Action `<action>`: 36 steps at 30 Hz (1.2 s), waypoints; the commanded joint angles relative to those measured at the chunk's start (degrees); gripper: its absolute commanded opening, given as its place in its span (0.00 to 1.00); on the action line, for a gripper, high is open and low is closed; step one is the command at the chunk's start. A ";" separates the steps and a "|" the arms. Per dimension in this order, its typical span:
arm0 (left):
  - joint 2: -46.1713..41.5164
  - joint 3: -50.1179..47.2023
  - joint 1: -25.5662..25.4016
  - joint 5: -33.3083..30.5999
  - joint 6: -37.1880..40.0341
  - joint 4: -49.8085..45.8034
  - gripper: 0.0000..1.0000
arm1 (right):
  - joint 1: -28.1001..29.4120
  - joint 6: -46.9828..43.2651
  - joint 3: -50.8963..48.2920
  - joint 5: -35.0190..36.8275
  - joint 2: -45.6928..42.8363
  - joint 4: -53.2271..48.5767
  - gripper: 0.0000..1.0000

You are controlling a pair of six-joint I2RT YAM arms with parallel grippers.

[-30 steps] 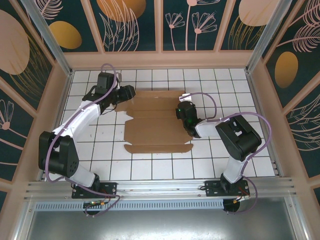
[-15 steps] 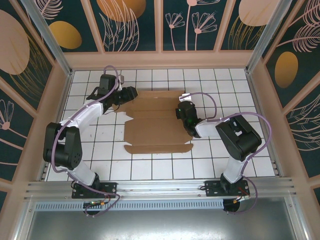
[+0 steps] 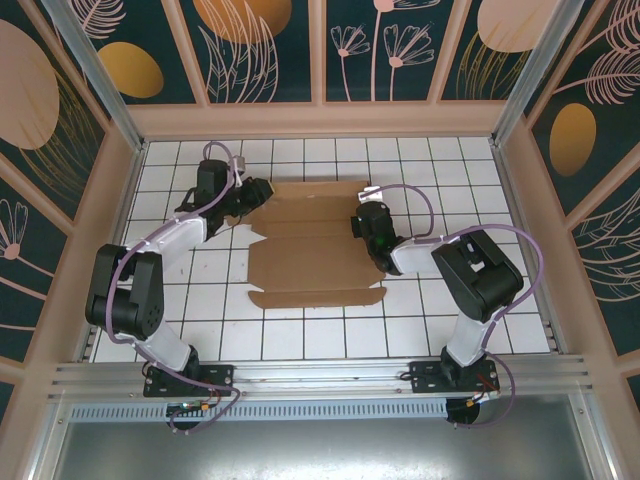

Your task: Fold the paper box

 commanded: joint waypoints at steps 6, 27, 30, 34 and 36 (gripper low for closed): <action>0.43 -9.48 0.43 7.30 -13.34 22.40 0.14 | -0.97 2.05 -0.17 -2.66 -0.25 -3.52 0.00; 5.37 -16.46 0.42 12.85 -27.32 47.16 0.02 | -1.85 2.38 -0.05 -1.62 -1.56 -4.56 0.00; 2.17 -15.63 0.47 11.08 -22.18 37.60 0.27 | -1.94 2.51 -0.04 -0.08 -1.85 -5.12 0.00; -5.48 -13.99 0.48 4.22 -11.06 17.56 0.37 | -2.54 3.07 -0.01 1.98 -2.00 -6.15 0.00; -9.48 -13.37 0.51 -0.49 -6.23 8.99 0.38 | -2.74 3.30 -0.08 2.07 -2.05 -6.17 0.00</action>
